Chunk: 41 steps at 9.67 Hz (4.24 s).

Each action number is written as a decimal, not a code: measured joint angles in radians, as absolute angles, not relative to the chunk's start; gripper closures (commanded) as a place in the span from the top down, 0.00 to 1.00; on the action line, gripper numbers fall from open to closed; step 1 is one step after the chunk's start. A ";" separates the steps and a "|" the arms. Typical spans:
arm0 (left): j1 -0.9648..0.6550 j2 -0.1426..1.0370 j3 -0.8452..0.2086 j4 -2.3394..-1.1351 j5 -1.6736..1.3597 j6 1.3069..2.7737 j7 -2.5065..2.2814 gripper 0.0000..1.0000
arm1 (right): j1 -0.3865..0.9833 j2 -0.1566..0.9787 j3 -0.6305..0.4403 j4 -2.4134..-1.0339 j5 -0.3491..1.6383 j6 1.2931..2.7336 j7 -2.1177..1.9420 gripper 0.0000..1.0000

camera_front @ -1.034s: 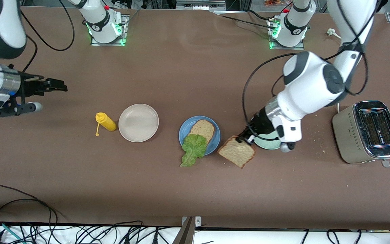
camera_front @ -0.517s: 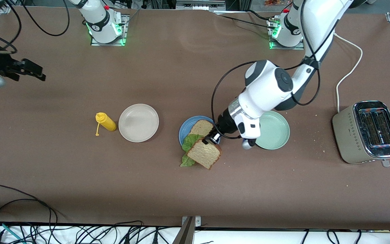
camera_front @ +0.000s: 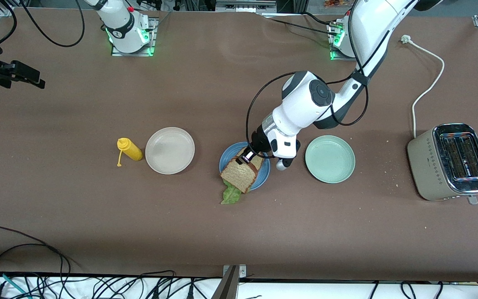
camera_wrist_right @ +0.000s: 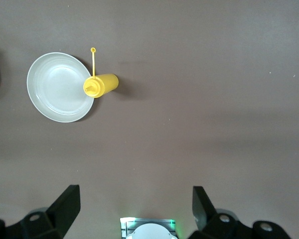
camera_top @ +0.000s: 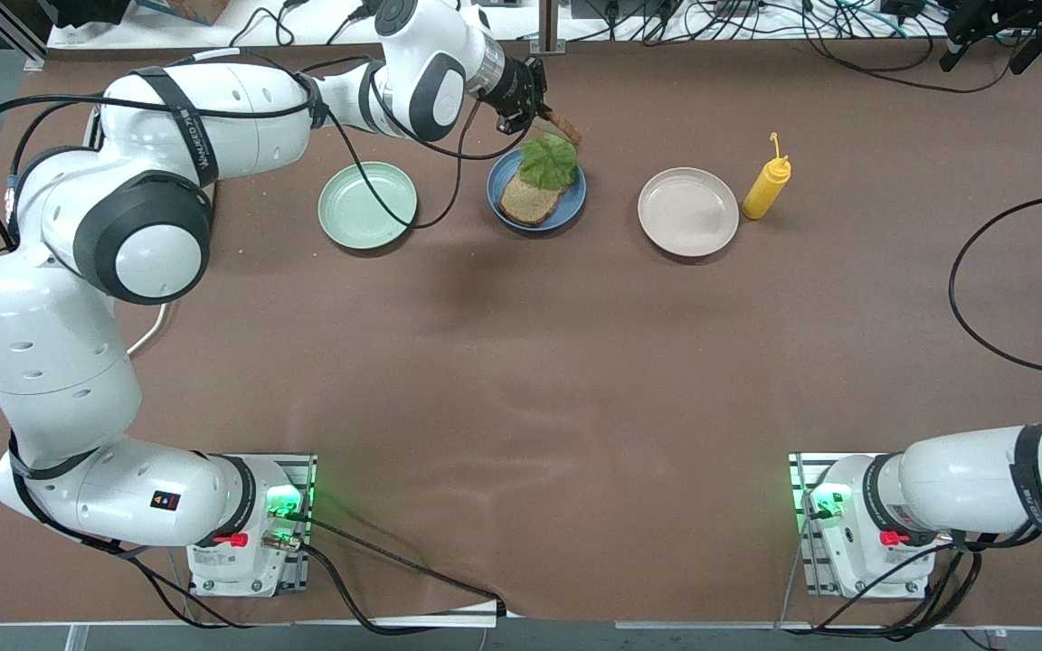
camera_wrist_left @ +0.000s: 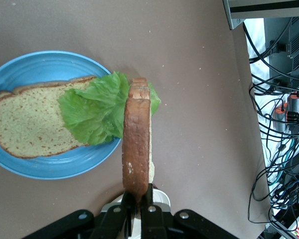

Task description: Make sandwich in blue plate with both arms

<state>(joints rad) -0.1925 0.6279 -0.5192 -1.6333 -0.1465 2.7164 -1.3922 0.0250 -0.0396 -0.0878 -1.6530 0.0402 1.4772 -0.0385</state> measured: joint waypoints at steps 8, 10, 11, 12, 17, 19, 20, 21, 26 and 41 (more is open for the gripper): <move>-0.273 0.666 -0.444 -1.644 -0.116 2.753 -1.393 0.00 | 0.030 0.000 -0.064 -1.589 0.036 1.531 0.008 1.00; -0.273 0.674 -0.442 -1.644 -0.116 2.754 -1.393 0.00 | 0.030 0.000 -0.050 -1.589 0.030 1.531 0.017 1.00; -0.273 0.677 -0.442 -1.644 -0.116 2.754 -1.393 0.00 | 0.029 0.000 -0.050 -1.590 0.030 1.531 0.018 1.00; -0.273 0.679 -0.441 -1.644 -0.116 2.754 -1.393 0.00 | 0.029 -0.001 -0.050 -1.590 0.030 1.531 0.019 1.00; -0.271 0.681 -0.434 -1.655 -0.116 2.695 -1.392 0.00 | 0.029 -0.012 -0.049 -1.592 0.030 1.541 0.020 1.00; -0.266 0.682 -0.432 -1.655 -0.116 2.626 -1.392 0.01 | 0.029 -0.012 -0.049 -1.594 0.030 1.543 0.020 1.00; -0.262 0.682 -0.431 -1.656 -0.116 2.586 -1.392 0.02 | 0.029 -0.012 -0.049 -1.594 0.030 1.544 0.020 1.00; -0.259 0.683 -0.429 -1.656 -0.116 2.558 -1.392 0.06 | 0.029 -0.012 -0.047 -1.594 0.030 1.546 0.020 1.00; -0.258 0.695 -0.419 -1.656 -0.115 2.530 -1.392 0.73 | 0.029 -0.013 -0.040 -1.594 0.018 1.546 0.020 1.00; 0.022 0.432 -0.412 -1.616 0.103 1.887 -1.178 1.00 | 0.029 -0.013 -0.039 -1.596 -0.005 1.546 0.021 1.00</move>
<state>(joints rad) 0.0223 0.4316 -0.4120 -1.6164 0.1025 1.8874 -1.1775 0.0287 -0.0133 -0.0389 -1.5959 -0.0045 1.5464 0.0211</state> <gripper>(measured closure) 0.000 0.000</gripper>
